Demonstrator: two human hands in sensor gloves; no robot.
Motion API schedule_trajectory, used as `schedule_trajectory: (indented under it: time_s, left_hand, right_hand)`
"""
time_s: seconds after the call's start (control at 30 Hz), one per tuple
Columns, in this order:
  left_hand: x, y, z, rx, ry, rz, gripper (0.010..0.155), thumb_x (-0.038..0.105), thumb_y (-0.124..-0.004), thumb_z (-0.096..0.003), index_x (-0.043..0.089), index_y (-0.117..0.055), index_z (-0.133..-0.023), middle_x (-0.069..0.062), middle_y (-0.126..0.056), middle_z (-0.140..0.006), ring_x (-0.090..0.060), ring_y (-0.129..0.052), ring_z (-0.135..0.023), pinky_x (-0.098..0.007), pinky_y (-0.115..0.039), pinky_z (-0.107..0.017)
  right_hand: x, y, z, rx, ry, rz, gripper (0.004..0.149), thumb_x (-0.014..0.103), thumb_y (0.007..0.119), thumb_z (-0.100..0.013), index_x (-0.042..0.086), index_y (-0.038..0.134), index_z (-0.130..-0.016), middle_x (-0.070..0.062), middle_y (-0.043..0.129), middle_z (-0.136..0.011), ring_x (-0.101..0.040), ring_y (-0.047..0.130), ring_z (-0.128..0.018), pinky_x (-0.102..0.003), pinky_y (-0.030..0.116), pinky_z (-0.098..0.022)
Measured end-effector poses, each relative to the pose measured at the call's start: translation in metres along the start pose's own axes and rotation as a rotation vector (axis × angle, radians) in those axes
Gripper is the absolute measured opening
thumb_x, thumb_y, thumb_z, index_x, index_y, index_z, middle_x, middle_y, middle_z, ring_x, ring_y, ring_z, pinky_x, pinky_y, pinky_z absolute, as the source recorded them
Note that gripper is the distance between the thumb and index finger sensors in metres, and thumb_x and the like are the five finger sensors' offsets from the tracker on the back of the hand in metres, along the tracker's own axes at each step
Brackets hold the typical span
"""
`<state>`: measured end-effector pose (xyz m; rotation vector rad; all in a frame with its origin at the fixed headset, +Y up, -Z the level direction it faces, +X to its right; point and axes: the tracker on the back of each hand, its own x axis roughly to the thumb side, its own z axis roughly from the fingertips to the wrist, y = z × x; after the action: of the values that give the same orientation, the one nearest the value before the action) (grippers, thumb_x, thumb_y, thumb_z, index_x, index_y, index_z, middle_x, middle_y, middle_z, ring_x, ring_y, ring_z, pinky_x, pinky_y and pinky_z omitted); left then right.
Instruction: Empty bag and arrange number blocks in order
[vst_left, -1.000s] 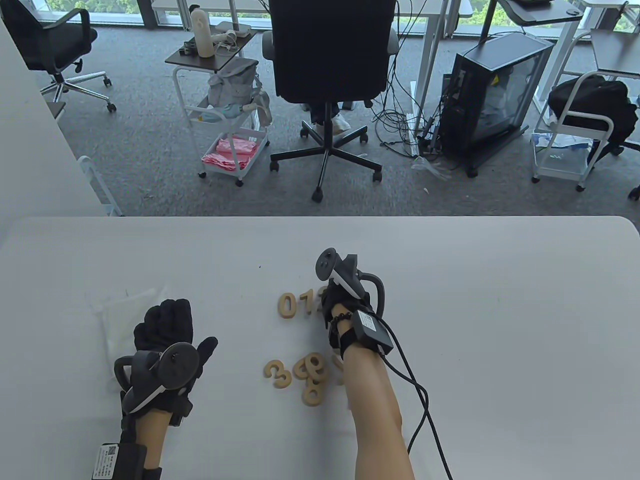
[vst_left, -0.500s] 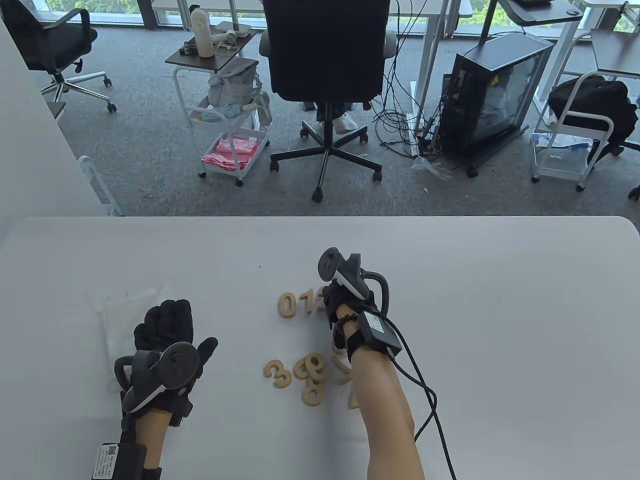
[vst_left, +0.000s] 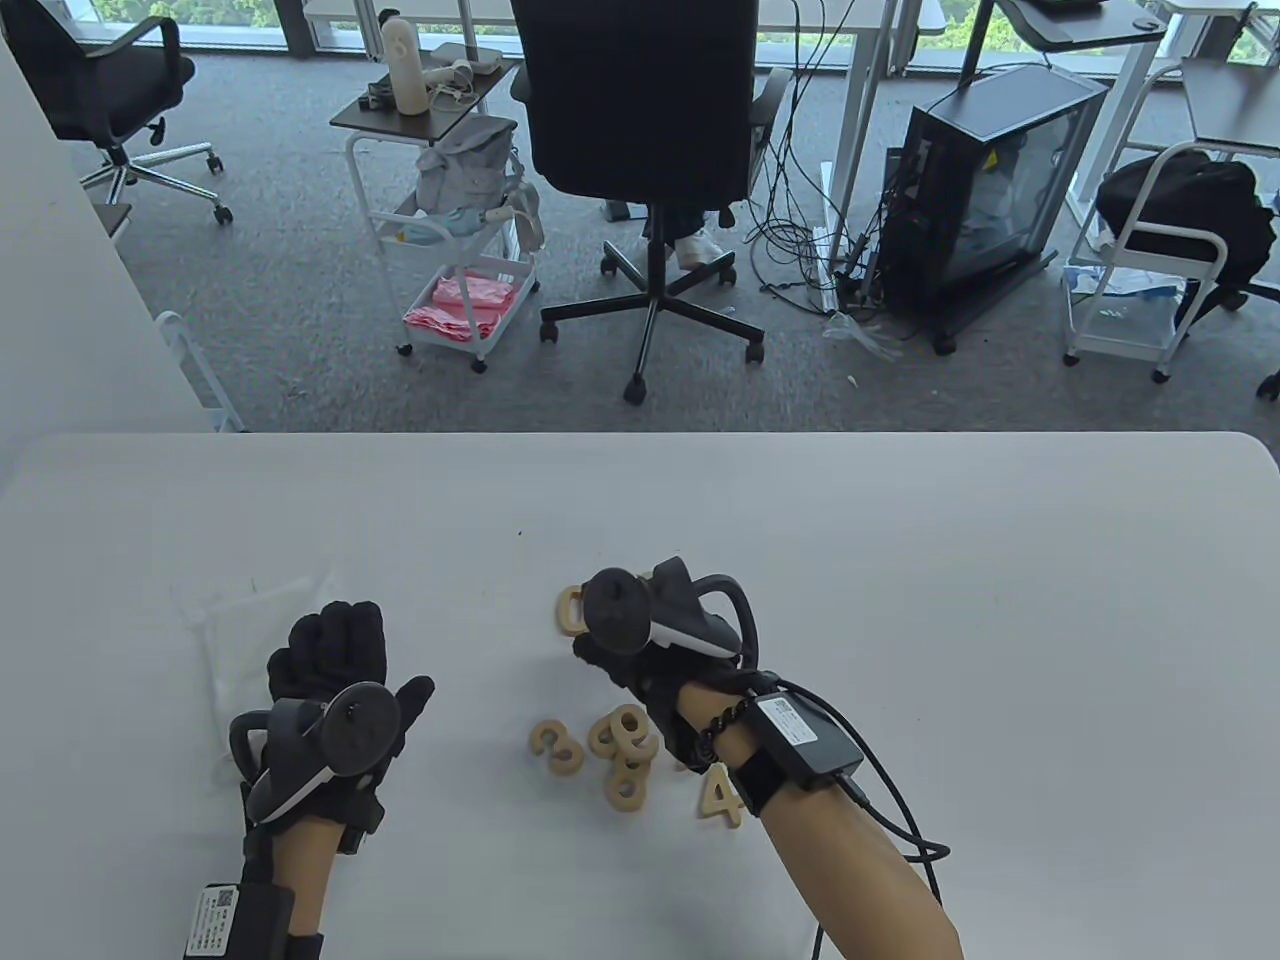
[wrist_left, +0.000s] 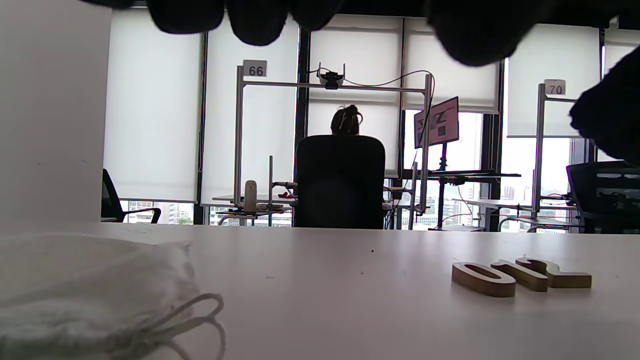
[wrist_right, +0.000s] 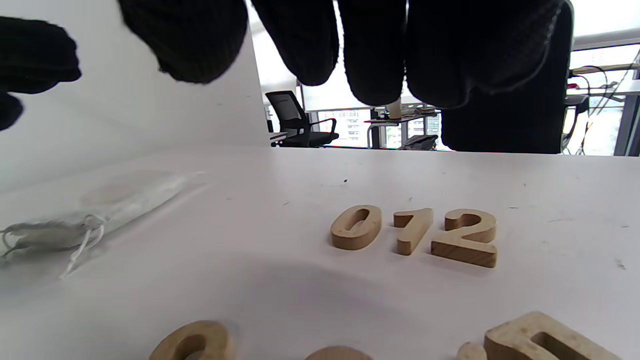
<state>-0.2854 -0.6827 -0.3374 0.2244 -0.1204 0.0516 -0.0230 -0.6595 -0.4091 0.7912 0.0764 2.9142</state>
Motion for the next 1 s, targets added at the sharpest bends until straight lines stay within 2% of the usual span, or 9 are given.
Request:
schedule_trajectory:
  time_s: [0.2,0.43,0.57,0.83,1.0]
  left_hand:
    - [-0.004,0.001,0.0,-0.002,0.023,0.006,0.087,0.055,-0.068,-0.0533,-0.001,-0.04,-0.114,-0.037,-0.04,-0.114,-0.068,-0.05,-0.101,-0.081,-0.046,-0.067]
    - [-0.005,0.002,0.0,0.006,0.026,0.009,0.087,0.055,-0.068,-0.0532,-0.001,-0.04,-0.114,-0.037,-0.04,-0.114,-0.068,-0.05,-0.101,-0.081,-0.046,-0.067]
    - [-0.006,0.001,0.0,0.003,0.029,0.009,0.086,0.055,-0.068,-0.0533,-0.001,-0.04,-0.114,-0.036,-0.04,-0.114,-0.068,-0.05,-0.101,-0.081,-0.046,-0.067]
    - [-0.009,0.002,0.0,0.008,0.036,0.014,0.087,0.055,-0.068,-0.0532,-0.001,-0.04,-0.114,-0.037,-0.04,-0.114,-0.068,-0.05,-0.101,-0.081,-0.046,-0.067]
    - [-0.009,0.001,0.0,0.004,0.034,0.028,0.087,0.055,-0.068,-0.0532,-0.001,-0.04,-0.114,-0.037,-0.04,-0.114,-0.068,-0.05,-0.101,-0.081,-0.046,-0.067]
  right_hand:
    - [0.051,0.041,0.007,0.077,-0.092,0.167,0.068,0.047,0.074,-0.051,0.01,0.065,-0.107,-0.028,0.071,-0.104,-0.059,0.072,-0.092,-0.07,0.064,-0.068]
    - [0.081,0.085,-0.007,0.191,-0.108,0.317,0.068,0.047,0.076,-0.05,0.01,0.066,-0.107,-0.029,0.073,-0.102,-0.059,0.073,-0.091,-0.071,0.063,-0.067]
    - [0.087,0.098,-0.016,0.229,-0.097,0.397,0.069,0.047,0.076,-0.05,0.009,0.066,-0.106,-0.029,0.075,-0.1,-0.059,0.074,-0.09,-0.071,0.064,-0.067]
    - [0.086,0.115,-0.024,0.3,-0.091,0.438,0.065,0.043,0.077,-0.049,0.009,0.068,-0.105,-0.024,0.084,-0.094,-0.054,0.081,-0.085,-0.068,0.068,-0.065]
    - [0.088,0.119,-0.025,0.258,-0.112,0.466,0.061,0.039,0.078,-0.049,0.008,0.071,-0.102,-0.02,0.087,-0.089,-0.05,0.086,-0.082,-0.065,0.071,-0.064]
